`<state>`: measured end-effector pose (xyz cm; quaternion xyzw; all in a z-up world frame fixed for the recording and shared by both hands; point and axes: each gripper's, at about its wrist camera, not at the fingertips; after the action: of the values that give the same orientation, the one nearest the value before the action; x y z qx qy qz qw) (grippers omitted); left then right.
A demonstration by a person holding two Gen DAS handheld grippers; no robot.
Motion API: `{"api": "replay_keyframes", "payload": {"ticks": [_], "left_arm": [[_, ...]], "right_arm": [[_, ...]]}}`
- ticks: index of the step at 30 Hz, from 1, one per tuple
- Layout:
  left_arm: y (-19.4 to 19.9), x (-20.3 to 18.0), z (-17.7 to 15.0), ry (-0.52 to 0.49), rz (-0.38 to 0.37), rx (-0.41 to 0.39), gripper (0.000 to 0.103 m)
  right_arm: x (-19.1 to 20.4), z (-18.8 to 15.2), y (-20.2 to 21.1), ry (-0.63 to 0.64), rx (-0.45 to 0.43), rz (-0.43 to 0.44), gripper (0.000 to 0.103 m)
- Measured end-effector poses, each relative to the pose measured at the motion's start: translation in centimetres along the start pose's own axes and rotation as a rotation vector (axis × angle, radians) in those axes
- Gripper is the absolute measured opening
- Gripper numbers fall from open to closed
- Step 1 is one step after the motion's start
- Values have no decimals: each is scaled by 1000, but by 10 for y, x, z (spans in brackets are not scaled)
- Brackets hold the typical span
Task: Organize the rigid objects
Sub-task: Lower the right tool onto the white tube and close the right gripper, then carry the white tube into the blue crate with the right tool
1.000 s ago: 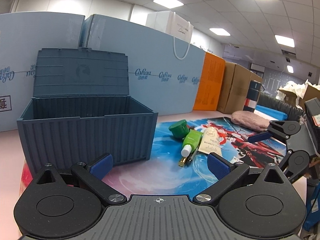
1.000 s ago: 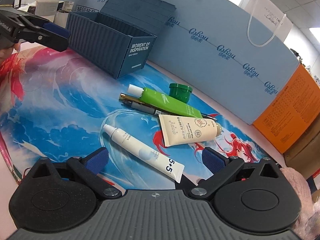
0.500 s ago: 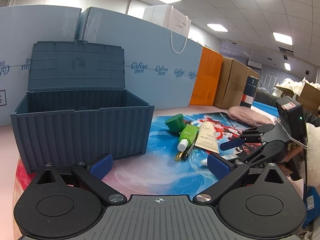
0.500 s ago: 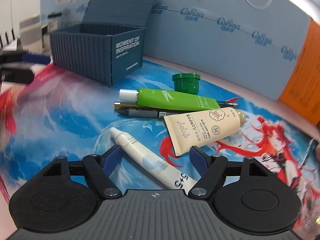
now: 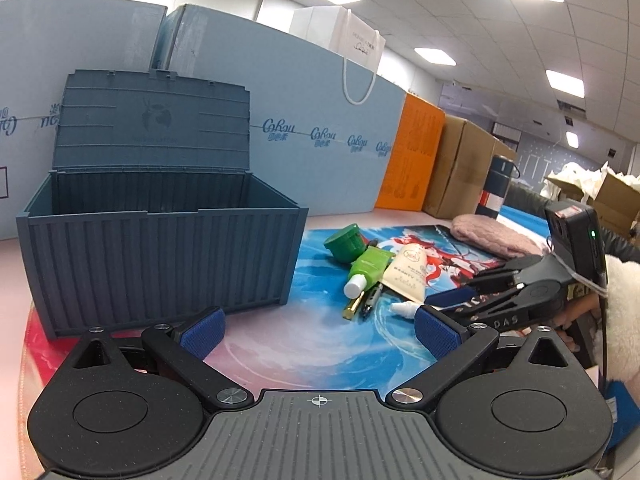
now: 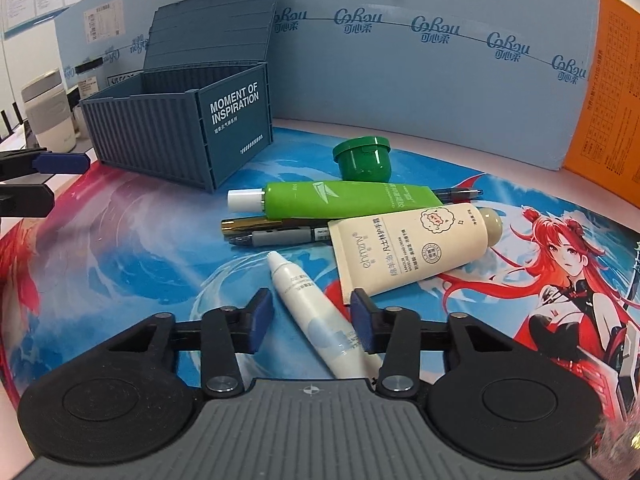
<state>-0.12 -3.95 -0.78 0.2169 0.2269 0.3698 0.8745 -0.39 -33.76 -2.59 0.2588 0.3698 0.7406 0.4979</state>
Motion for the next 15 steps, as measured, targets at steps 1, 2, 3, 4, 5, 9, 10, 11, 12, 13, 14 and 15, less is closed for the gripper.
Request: {"api": "replay_keyframes", "payload": {"ticks": [1,2,3,4,5,9,10,11,12,13,14,15], "left_arm": [[0,1,0,5,-2,0,102],[0,2,1,10,-3,0,102],[0,2,1,15,-3,-1,102],[1,3,1,19,0,-5,102],[1,3,1,21,3,-10,102],[1,4,3,26,-12,-16,102],[3,4,3,29,-22,-24,102],[5,4,5,33,-28,-33,102],[8,3,8,37,-26,-40,102],[12,2,12,43,-21,-50,102],[18,0,18,48,-15,-60,102],[23,-1,25,50,-13,-71,102]], "right_arm": [[2,-1,1,-7,0,-2,30],[6,-1,2,-11,-1,-9,28],[10,-2,3,-13,-3,-19,23],[15,-4,4,-17,-8,-27,20],[21,-6,5,-19,-14,-34,20],[43,-15,9,-26,-55,-59,20],[46,-16,12,-46,-72,-68,20],[48,-17,15,-73,-93,-72,20],[50,-17,21,-104,-118,-83,20],[51,-17,26,-136,-144,-95,20],[52,-18,33,-178,-173,-100,20],[52,-17,40,-215,-199,-94,20]]}}
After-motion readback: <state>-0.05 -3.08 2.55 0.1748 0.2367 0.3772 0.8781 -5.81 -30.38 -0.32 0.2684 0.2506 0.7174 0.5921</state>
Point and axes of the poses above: each gripper's, at about its wrist camera, not at the fingertips, and y roughly against the way its jaws point, x to its left, z to its top, and after that the axes turned 11 degrees about x, right-handed
